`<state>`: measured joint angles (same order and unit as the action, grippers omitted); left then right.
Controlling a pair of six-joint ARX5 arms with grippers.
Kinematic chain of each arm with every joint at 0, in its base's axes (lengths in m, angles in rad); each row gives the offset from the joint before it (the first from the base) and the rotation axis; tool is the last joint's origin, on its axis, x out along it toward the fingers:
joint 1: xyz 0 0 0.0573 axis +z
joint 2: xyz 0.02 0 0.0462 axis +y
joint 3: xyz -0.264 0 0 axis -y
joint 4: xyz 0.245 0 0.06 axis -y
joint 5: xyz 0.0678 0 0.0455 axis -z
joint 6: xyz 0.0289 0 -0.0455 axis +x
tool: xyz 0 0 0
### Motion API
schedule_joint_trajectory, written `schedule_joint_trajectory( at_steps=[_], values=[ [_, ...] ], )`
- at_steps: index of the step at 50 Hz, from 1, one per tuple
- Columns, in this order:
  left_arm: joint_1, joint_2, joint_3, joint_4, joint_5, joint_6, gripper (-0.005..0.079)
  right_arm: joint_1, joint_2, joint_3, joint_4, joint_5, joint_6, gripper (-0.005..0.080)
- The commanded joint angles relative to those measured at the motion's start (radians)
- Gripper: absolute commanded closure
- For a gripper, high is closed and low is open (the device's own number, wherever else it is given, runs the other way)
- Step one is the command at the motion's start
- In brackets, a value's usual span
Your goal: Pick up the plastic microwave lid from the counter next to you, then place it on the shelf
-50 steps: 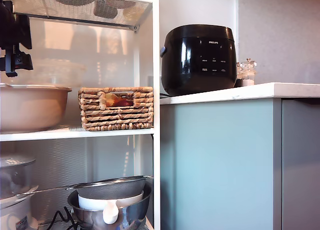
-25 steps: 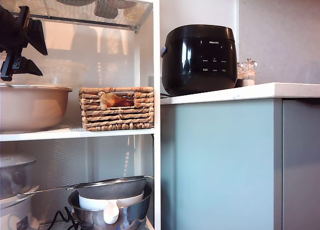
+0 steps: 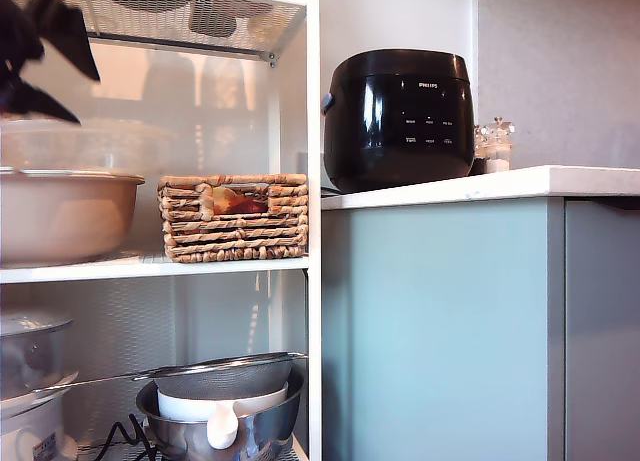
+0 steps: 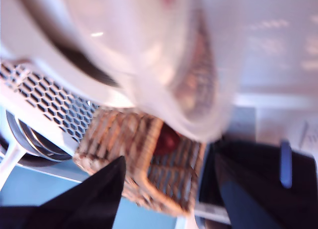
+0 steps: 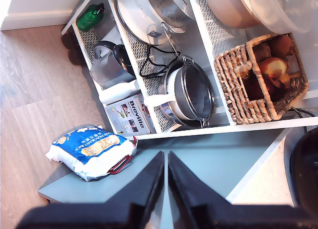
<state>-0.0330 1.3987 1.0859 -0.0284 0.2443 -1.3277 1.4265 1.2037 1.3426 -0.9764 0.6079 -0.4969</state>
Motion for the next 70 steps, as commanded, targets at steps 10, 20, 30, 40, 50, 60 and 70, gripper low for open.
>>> schedule_joint_trajectory(
  at_steps=[10, 20, 30, 40, 50, 60, 70],
  values=[
    [-0.019, -0.085, 0.009, -0.162, 0.067, 0.278, 0.0394, -0.041, 0.003, -0.003, 0.035, -0.004, 0.2, 0.0765],
    [-0.058, -0.177, 0.009, -0.24, 0.123, 0.523, 0.0768, -0.184, 0.003, -0.003, 0.03, -0.005, 0.345, 0.0765],
    [-0.13, -0.273, 0.009, -0.3, 0.095, 0.745, 0.0763, -0.456, 0.003, -0.003, 0.111, -0.138, 0.38, 0.0765],
    [-0.206, -0.349, 0.009, -0.354, 0.011, 0.92, 0.0763, -0.741, 0.003, -0.003, 0.281, -0.278, 0.403, 0.0765],
    [-0.245, -0.38, 0.008, -0.41, -0.089, 1.0, 0.0763, -1.004, 0.003, -0.003, 0.37, -0.365, 0.403, 0.0765],
    [-0.245, -0.386, 0.006, -0.418, -0.13, 1.048, 0.0763, -1.224, 0.003, -0.004, 0.396, -0.44, 0.396, 0.0765],
    [-0.245, -0.393, -0.009, -0.399, -0.16, 1.062, 0.0764, -1.412, 0.002, -0.016, 0.423, -0.567, 0.388, 0.0765]
  ],
)
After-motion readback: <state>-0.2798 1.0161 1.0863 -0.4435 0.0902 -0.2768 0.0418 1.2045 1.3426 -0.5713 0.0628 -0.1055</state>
